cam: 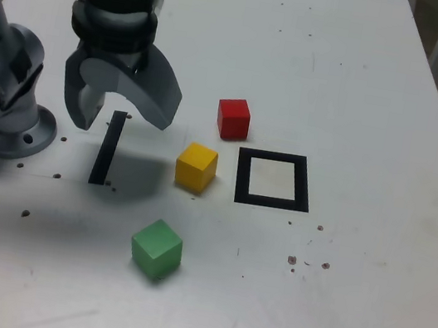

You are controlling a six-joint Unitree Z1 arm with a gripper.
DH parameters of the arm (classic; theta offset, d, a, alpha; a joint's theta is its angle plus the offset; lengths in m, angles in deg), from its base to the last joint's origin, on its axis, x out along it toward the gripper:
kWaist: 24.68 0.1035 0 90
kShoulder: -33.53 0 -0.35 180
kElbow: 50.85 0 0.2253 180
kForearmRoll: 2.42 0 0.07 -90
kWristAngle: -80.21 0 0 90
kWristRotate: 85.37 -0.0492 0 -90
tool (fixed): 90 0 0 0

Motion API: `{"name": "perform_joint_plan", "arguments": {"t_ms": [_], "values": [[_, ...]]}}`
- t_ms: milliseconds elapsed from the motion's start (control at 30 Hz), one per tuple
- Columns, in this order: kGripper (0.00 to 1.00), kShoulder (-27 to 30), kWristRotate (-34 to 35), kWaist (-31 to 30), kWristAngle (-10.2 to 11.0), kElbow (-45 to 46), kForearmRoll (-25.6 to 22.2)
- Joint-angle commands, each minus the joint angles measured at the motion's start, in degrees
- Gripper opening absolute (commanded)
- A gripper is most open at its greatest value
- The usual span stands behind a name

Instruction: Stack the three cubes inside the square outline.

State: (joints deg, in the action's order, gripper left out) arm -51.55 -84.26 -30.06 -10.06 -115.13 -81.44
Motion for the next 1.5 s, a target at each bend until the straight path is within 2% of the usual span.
{"name": "perform_joint_plan", "arguments": {"t_ms": [0, 500, 667, 833, 1133, 1467], "values": [[0.99, 0.42, 0.12, -0.07, 0.09, -0.25, -0.2], [0.99, 1.29, 0.11, 0.05, 0.76, -1.73, 0.54], [0.99, 0.64, 0.04, 2.31, 1.79, -5.08, -0.78], [0.99, -2.72, 0.03, 6.71, 2.67, -8.72, -1.15], [0.99, -10.6, 0.03, 13.66, 1.78, -18.45, -0.51], [0.99, -18.11, 0.03, 16.19, 3.29, -20.41, 2.69]]}}
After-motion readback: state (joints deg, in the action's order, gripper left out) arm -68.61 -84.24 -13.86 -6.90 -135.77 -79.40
